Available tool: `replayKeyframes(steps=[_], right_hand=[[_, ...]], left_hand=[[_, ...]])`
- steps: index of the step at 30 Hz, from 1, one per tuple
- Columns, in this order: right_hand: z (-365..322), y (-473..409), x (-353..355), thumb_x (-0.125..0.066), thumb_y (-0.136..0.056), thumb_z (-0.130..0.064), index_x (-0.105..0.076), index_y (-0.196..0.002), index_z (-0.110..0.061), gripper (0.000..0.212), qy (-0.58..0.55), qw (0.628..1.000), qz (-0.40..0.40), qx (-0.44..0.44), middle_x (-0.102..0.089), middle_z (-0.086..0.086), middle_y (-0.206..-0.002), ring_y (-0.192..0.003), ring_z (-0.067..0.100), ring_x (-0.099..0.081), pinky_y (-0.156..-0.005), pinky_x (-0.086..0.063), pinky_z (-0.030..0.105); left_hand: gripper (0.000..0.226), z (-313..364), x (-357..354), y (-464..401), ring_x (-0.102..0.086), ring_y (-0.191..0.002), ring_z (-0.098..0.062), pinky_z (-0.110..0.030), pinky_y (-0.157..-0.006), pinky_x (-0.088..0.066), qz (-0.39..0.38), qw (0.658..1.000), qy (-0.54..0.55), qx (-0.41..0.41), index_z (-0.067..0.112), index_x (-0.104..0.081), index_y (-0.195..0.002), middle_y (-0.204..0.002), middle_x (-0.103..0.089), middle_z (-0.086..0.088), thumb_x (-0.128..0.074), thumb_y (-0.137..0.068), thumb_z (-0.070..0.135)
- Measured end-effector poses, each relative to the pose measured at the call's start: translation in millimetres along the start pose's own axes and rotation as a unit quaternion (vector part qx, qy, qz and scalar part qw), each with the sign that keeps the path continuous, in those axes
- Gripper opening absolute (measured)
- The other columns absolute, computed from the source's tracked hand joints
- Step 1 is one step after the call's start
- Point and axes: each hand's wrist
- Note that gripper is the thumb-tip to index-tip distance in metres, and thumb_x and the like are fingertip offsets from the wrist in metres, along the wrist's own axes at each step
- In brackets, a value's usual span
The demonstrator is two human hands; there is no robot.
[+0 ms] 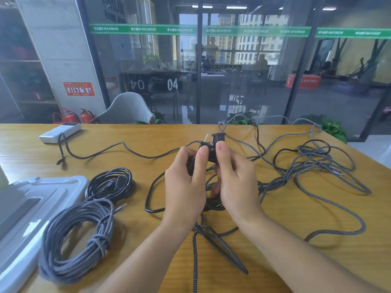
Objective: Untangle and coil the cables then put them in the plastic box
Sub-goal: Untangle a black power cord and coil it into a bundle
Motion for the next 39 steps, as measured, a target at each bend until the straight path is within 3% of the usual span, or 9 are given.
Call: replayKeyframes(steps=[4,7,15,20,24,27,30,35,39], right_hand=[[-3,0,3,-0.042,-0.101,-0.053,-0.078,-0.092,-0.023,0.048,-0.012,1.000,0.015,-0.006,-0.052,-0.017,-0.052,-0.049,0.010,-0.054,-0.055,-0.044,0.025],[-7,-1,3,-0.044,-0.100,-0.057,-0.081,-0.096,-0.023,0.050,-0.008,0.999,0.024,-0.020,-0.049,-0.009,-0.051,-0.049,0.033,-0.052,-0.051,-0.042,0.030],[2,0,2,-0.041,-0.103,-0.053,-0.077,-0.091,-0.016,0.053,-0.031,0.999,-0.004,-0.035,-0.041,0.006,-0.051,-0.040,0.024,-0.054,-0.044,-0.043,0.031],[8,-3,6,-0.038,-0.106,-0.051,-0.051,-0.070,-0.011,0.055,-0.033,0.997,-0.039,-0.055,-0.046,0.004,-0.060,-0.045,0.024,-0.059,-0.051,-0.048,0.039],[17,-4,8,-0.037,-0.105,-0.057,-0.063,-0.088,-0.008,0.058,-0.030,0.992,-0.081,-0.092,-0.055,0.004,-0.071,-0.053,0.024,-0.062,-0.060,-0.054,0.049],[20,-5,7,-0.040,-0.107,-0.058,-0.069,-0.114,-0.019,0.049,-0.045,0.989,-0.097,-0.102,-0.071,0.008,-0.097,-0.081,0.031,-0.071,-0.076,-0.060,0.058],[21,-7,7,-0.047,-0.108,-0.050,-0.059,-0.132,-0.041,0.028,-0.004,0.992,-0.099,-0.084,-0.069,-0.012,-0.118,-0.110,0.013,-0.068,-0.099,-0.055,0.045],[12,-14,9,-0.060,-0.104,-0.030,-0.063,-0.131,-0.041,0.029,0.084,0.991,-0.089,-0.053,-0.066,-0.018,-0.112,-0.088,0.013,-0.066,-0.076,-0.055,0.026],[5,-29,-5,-0.063,-0.103,-0.031,-0.065,-0.131,-0.040,0.030,0.070,0.988,-0.104,-0.086,-0.068,-0.016,-0.114,-0.099,0.001,-0.067,-0.083,-0.054,0.019]], left_hand=[[0.038,5,-1,2,-0.043,-0.055,-0.006,-0.060,-0.054,-0.053,-0.005,1.000,-0.001,0.005,0.026,-0.057,-0.081,-0.057,-0.051,0.018,-0.046,-0.097,0.059],[0.033,7,-2,2,-0.044,-0.055,-0.006,-0.061,-0.056,-0.055,-0.010,1.000,-0.002,0.002,0.031,-0.056,-0.080,-0.057,-0.051,0.019,-0.046,-0.099,0.057],[0.042,-4,4,-5,-0.052,-0.056,-0.019,-0.060,-0.058,-0.053,-0.021,1.000,-0.019,0.005,0.024,-0.060,-0.084,-0.058,-0.052,0.016,-0.047,-0.097,0.061],[0.041,-9,4,-8,-0.054,-0.057,-0.020,-0.062,-0.061,-0.055,-0.031,0.999,-0.009,0.032,0.024,-0.067,-0.091,-0.063,-0.056,0.012,-0.050,-0.098,0.061],[0.035,-11,3,-7,-0.047,-0.054,-0.009,-0.046,-0.053,-0.054,-0.038,0.996,0.022,0.080,0.024,-0.072,-0.096,-0.058,-0.051,0.017,-0.051,-0.104,0.051],[0.040,-9,3,-9,-0.048,-0.049,-0.011,-0.032,-0.050,-0.048,-0.025,0.990,0.050,0.126,0.019,-0.067,-0.086,-0.057,-0.051,0.015,-0.050,-0.105,0.050],[0.052,-11,9,-15,-0.045,-0.050,-0.014,-0.036,-0.055,-0.045,0.000,0.980,0.096,0.177,0.007,-0.066,-0.094,-0.066,-0.048,0.005,-0.052,-0.103,0.056],[0.047,-7,24,-32,-0.049,-0.048,-0.012,-0.039,-0.067,-0.048,-0.009,0.967,0.118,0.224,0.013,-0.065,-0.111,-0.079,-0.050,-0.003,-0.052,-0.103,0.058],[0.033,0,46,-48,-0.055,-0.051,-0.013,-0.048,-0.077,-0.056,-0.027,0.971,0.087,0.219,0.014,-0.057,-0.118,-0.074,-0.057,0.003,-0.050,-0.108,0.044]])
Point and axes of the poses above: each hand's wrist, its own y-axis away from the middle knuckle, its own x-axis out of the back of the hand, z = x × y
